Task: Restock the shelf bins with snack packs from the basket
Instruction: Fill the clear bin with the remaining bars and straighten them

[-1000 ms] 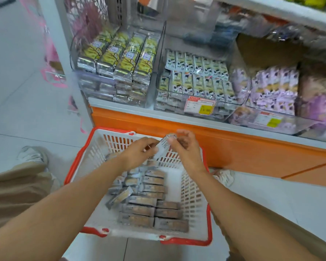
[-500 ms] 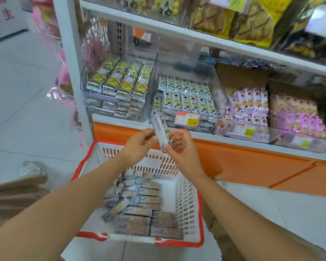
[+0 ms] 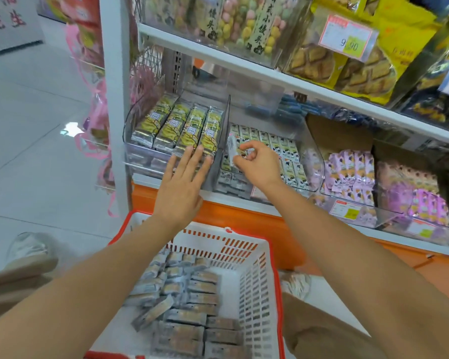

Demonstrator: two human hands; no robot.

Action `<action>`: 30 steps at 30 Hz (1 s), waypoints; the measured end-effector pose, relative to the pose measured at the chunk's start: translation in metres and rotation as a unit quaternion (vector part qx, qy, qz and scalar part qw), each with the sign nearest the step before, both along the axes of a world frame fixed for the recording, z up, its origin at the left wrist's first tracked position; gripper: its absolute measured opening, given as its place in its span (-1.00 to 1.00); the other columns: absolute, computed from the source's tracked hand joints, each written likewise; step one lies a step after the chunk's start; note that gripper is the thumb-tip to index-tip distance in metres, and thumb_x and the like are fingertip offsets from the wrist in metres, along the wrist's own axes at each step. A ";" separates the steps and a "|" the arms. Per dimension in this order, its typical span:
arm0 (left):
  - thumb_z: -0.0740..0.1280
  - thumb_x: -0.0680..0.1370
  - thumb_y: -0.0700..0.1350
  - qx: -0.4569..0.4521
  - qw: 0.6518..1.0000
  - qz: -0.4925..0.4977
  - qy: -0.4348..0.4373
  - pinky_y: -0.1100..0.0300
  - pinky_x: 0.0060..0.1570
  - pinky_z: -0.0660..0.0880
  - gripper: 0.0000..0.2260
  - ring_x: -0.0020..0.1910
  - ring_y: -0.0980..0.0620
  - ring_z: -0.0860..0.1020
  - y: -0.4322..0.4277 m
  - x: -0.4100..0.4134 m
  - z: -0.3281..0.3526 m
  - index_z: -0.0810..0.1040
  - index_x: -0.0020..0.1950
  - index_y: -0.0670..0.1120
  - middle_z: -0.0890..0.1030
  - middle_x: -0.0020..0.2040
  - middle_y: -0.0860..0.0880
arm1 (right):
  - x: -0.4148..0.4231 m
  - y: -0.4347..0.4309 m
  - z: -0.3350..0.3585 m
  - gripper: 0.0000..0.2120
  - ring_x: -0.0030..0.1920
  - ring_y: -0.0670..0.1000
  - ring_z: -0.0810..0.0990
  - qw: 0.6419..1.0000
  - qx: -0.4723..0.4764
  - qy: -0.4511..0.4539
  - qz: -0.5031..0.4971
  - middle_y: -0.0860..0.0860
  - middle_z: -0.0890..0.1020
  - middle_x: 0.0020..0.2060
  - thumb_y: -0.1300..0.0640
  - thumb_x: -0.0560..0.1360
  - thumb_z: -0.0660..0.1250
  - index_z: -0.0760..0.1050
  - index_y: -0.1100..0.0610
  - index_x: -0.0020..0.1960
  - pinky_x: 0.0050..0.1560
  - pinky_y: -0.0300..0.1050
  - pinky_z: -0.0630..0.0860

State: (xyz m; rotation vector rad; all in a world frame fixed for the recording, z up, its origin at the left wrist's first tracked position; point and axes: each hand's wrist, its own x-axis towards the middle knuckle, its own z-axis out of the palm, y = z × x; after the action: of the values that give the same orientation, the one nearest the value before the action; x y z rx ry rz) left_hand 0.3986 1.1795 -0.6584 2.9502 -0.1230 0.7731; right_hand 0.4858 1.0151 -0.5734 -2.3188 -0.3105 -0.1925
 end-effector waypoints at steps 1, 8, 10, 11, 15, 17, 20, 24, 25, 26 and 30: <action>0.36 0.47 -0.17 0.001 1.000 -0.002 -0.012 -0.15 0.53 -0.05 -0.21 0.59 -0.12 -0.07 0.001 0.002 -0.003 0.01 0.62 -0.07 -0.01 0.61 -0.13 | 0.005 0.004 -0.001 -0.77 -0.41 -0.10 0.46 1.000 -0.018 0.006 0.001 -0.08 0.48 -0.44 0.16 0.47 0.41 0.54 0.07 0.12 -0.35 -0.25 0.42; 0.37 0.42 -0.21 -0.005 0.999 -0.003 -0.045 -0.19 0.51 0.03 -0.22 0.59 -0.14 0.00 0.000 0.006 -0.011 0.12 0.60 -0.11 0.06 0.61 -0.14 | 0.013 0.015 -0.011 -0.69 -0.08 0.01 0.59 0.994 -0.099 0.039 0.004 0.03 0.63 -0.10 0.07 0.50 0.42 0.59 0.16 0.21 0.00 -0.14 0.52; 0.37 0.42 -0.23 -0.005 0.999 -0.001 -0.048 -0.18 0.51 0.01 -0.22 0.59 -0.14 -0.01 0.000 0.007 -0.013 0.12 0.60 -0.11 0.06 0.61 -0.14 | 0.013 0.015 -0.012 -0.75 -0.17 -0.03 0.58 0.994 -0.098 0.043 0.003 -0.05 0.60 -0.21 0.08 0.52 0.40 0.62 0.17 0.15 0.03 -0.12 0.53; 0.37 0.42 -0.23 -0.005 0.999 0.000 -0.048 -0.18 0.51 0.01 -0.22 0.59 -0.14 -0.01 0.000 0.007 -0.013 0.12 0.60 -0.11 0.06 0.61 -0.14 | 0.014 0.014 -0.012 -0.79 -0.26 -0.09 0.53 0.995 -0.094 0.045 0.006 -0.13 0.54 -0.29 0.09 0.53 0.38 0.64 0.16 0.10 -0.02 -0.13 0.52; 0.37 0.43 -0.21 -0.003 0.999 0.001 -0.043 -0.17 0.52 0.01 -0.22 0.59 -0.14 -0.02 -0.001 0.006 -0.010 0.11 0.60 -0.11 0.04 0.61 -0.14 | 0.011 0.010 -0.010 -0.82 -0.39 -0.14 0.44 0.996 -0.080 0.040 0.027 -0.15 0.49 -0.40 0.10 0.56 0.34 0.65 0.15 0.07 -0.21 -0.21 0.45; 0.36 0.44 -0.19 0.006 0.999 0.002 -0.040 -0.16 0.52 0.00 -0.23 0.59 -0.15 -0.02 -0.001 0.003 -0.008 0.11 0.60 -0.11 0.04 0.61 -0.16 | 0.006 0.007 -0.010 -0.79 -0.35 -0.07 0.47 0.997 -0.067 0.021 0.040 0.01 0.57 -0.35 0.11 0.56 0.35 0.63 0.15 0.13 -0.23 -0.22 0.47; 0.37 0.42 -0.19 0.011 0.999 -0.004 -0.050 -0.17 0.51 0.03 -0.26 0.57 -0.19 0.05 -0.006 -0.002 -0.006 0.19 0.57 -0.14 0.15 0.57 -0.20 | -0.006 -0.001 -0.018 -0.77 -0.26 -0.06 0.49 0.997 -0.012 -0.030 0.064 0.12 0.57 -0.21 0.16 0.54 0.36 0.61 0.15 0.17 -0.15 -0.23 0.46; 0.42 0.35 -0.21 0.007 0.997 -0.027 -0.071 -0.15 0.41 0.15 -0.40 0.39 -0.22 0.28 -0.019 -0.011 -0.015 0.42 0.39 -0.19 0.41 0.34 -0.24 | -0.039 -0.018 -0.034 -0.79 -0.07 -0.12 0.51 0.989 0.035 -0.109 0.093 0.04 0.54 -0.06 0.24 0.53 0.34 0.59 0.15 0.15 -0.01 -0.42 0.40; 0.41 0.34 -0.21 0.009 0.998 -0.029 -0.063 -0.15 0.38 0.19 -0.43 0.35 -0.22 0.31 -0.020 -0.013 -0.019 0.44 0.35 -0.18 0.43 0.31 -0.23 | -0.047 -0.021 -0.039 -0.80 -0.05 -0.16 0.51 0.987 0.036 -0.124 0.094 0.02 0.53 -0.05 0.25 0.53 0.33 0.59 0.16 0.15 0.01 -0.44 0.39; 0.40 0.34 -0.21 0.011 0.998 -0.031 -0.051 -0.15 0.36 0.22 -0.46 0.33 -0.22 0.33 -0.021 -0.015 -0.023 0.46 0.33 -0.18 0.45 0.28 -0.23 | -0.054 -0.025 -0.044 -0.80 -0.05 -0.19 0.50 0.986 0.042 -0.129 0.097 0.00 0.53 -0.04 0.26 0.54 0.32 0.58 0.16 0.14 0.03 -0.44 0.39; 0.37 0.32 -0.21 0.014 0.998 -0.057 -0.003 -0.10 0.27 0.27 -0.49 0.25 -0.23 0.40 -0.020 -0.019 -0.041 0.48 0.28 -0.19 0.50 0.21 -0.21 | -0.070 -0.034 -0.072 -0.80 0.01 -0.11 0.54 0.982 0.053 -0.115 0.142 -0.03 0.55 -0.01 0.26 0.54 0.30 0.58 0.13 0.14 0.08 -0.26 0.48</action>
State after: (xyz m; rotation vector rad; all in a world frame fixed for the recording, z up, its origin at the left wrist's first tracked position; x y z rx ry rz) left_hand 0.3800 1.1599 -0.6998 2.9364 -0.3018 0.7716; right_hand 0.4158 0.9812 -0.6452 -2.1200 -0.7235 -0.3277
